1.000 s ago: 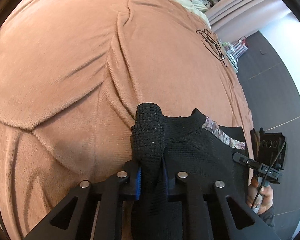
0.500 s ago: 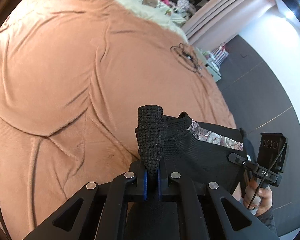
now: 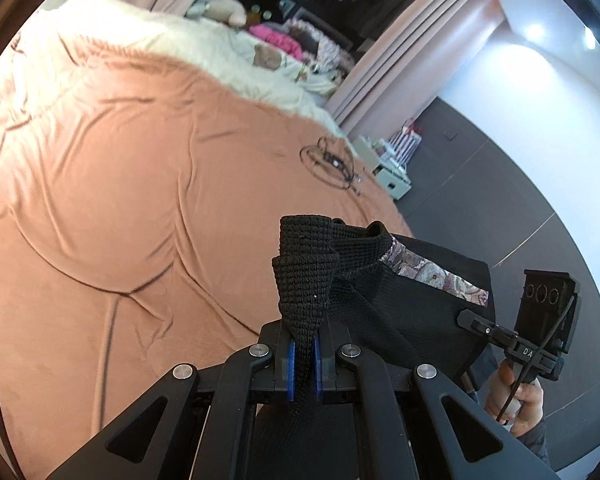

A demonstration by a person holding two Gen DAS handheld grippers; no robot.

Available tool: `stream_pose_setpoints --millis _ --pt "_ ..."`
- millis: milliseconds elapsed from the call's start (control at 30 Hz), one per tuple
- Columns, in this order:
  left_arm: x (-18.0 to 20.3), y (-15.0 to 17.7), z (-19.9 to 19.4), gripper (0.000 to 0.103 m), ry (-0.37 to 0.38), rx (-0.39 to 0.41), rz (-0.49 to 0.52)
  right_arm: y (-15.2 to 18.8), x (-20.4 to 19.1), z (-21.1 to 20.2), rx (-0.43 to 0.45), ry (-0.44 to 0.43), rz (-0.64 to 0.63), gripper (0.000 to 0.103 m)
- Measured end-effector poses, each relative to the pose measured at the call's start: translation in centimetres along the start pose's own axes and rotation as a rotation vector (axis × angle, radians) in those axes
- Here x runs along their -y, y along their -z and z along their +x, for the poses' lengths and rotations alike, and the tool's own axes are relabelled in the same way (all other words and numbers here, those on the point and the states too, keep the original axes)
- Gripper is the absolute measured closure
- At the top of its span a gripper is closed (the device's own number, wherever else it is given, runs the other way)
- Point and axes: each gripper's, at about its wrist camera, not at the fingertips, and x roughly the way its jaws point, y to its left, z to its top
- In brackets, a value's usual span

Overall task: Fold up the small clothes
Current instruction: 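Lift the folded shirt with both tools and carry it toward the bed's headboard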

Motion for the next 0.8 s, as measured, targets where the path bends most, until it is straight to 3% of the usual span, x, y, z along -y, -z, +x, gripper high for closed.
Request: stream_pose_setpoints --millis 300,800 --pt "0.9 -0.4 -8.3 0.097 -0.010 0.116 0.026 1.1 -6.8 -4.0 0.061 -0.027 -0.111 0.091" --pt "-3.8 -0.7 -23.5 0.097 -0.132 0.290 0.024 0.8 -15.7 0.5 0.053 -0.151 -0.191 0.091"
